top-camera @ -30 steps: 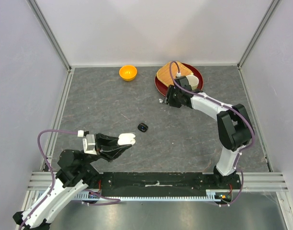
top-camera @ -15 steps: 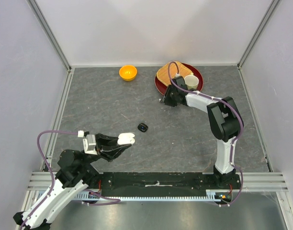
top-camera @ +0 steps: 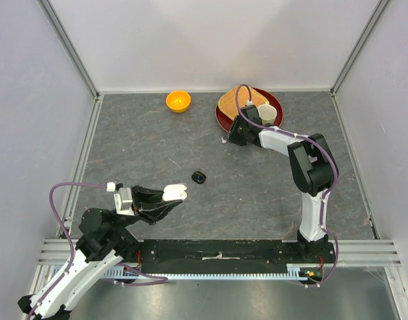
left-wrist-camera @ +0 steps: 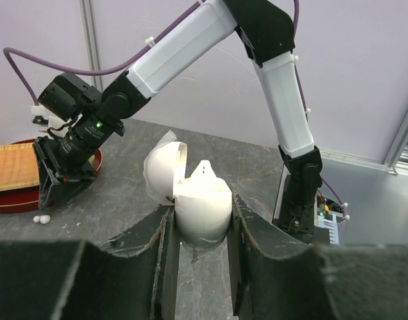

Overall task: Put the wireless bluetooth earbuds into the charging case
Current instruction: Pick up the earbud from the center of the board.

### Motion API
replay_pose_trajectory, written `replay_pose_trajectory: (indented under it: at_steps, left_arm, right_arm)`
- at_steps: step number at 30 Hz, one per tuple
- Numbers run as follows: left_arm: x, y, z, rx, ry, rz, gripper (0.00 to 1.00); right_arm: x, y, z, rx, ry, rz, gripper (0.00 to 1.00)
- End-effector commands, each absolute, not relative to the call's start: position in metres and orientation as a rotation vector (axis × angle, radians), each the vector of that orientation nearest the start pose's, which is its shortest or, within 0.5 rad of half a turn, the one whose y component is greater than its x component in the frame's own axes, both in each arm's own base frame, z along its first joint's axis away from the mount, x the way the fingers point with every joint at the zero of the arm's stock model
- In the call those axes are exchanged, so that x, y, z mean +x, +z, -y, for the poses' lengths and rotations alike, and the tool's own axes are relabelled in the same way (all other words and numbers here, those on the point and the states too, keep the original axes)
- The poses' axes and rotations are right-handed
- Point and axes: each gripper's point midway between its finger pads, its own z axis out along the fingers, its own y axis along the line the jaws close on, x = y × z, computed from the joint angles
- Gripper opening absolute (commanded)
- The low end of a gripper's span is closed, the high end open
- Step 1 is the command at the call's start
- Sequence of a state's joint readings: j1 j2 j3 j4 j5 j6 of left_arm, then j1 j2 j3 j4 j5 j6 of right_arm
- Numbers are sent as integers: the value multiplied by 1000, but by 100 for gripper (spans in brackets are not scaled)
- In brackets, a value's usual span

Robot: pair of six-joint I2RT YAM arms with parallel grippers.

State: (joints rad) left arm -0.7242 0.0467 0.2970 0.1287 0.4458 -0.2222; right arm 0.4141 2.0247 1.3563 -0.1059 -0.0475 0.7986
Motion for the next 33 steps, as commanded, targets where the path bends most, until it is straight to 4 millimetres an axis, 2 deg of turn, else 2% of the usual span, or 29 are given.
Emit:
replay_pose_trajectory:
  at_steps: [1,22,33]
  left_arm:
    - [97,312,192,701,-1038,-1027,2]
    - [97,308,190,702,-1021,-1038,2]
    - [98,306,190,695,-1020,-1046,2]
  right_arm:
    - [478,57,-244,476,646,-2350,40]
    - [482,39,-241,497,634,-2369,32]
    - [475,29,-242,489,638,-2400,30]
